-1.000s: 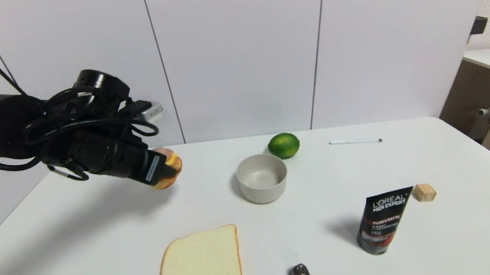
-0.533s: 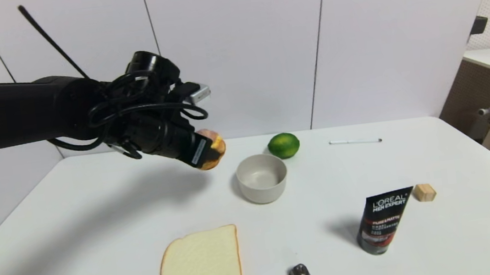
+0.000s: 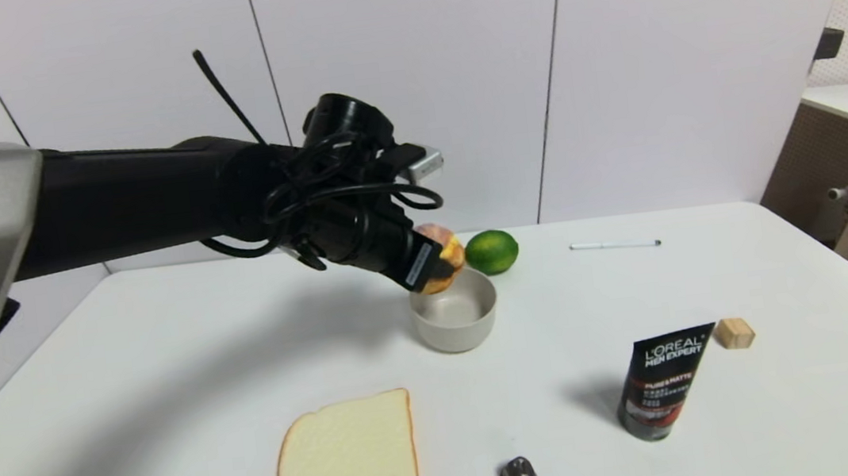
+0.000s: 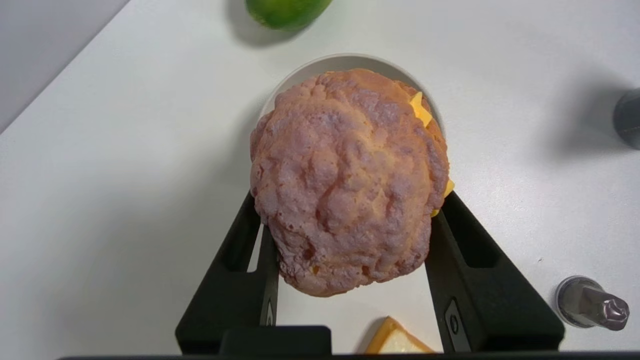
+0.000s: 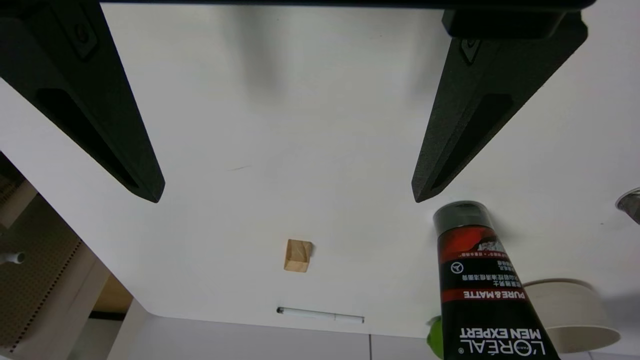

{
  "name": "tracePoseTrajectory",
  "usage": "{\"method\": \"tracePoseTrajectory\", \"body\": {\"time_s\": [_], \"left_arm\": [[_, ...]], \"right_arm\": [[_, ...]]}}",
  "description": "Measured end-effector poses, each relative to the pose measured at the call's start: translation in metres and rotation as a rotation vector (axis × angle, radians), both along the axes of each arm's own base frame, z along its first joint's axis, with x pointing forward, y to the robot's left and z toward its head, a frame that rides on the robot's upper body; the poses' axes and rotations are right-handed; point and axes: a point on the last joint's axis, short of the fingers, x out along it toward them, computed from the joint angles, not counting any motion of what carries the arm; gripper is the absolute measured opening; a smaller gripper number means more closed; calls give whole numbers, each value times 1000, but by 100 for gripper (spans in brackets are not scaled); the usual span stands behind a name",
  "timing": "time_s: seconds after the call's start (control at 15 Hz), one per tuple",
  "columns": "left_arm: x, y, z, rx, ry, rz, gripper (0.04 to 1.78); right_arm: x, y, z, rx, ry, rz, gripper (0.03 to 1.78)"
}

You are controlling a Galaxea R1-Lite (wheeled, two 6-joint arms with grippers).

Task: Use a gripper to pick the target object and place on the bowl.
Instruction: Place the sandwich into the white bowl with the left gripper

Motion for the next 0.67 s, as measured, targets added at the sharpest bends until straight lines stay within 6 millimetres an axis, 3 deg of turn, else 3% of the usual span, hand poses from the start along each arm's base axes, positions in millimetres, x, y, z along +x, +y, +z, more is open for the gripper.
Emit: {"method": "tracePoseTrajectory", "body": {"time_s": [0.33,0.67], "left_arm": [[13,-19,-23,13,30,-32,83],[21,-25,-41,41,50,-42,83]], "right_arm": [[0,0,0,0,0,0,171],[0,0,0,0,0,0,171]]}}
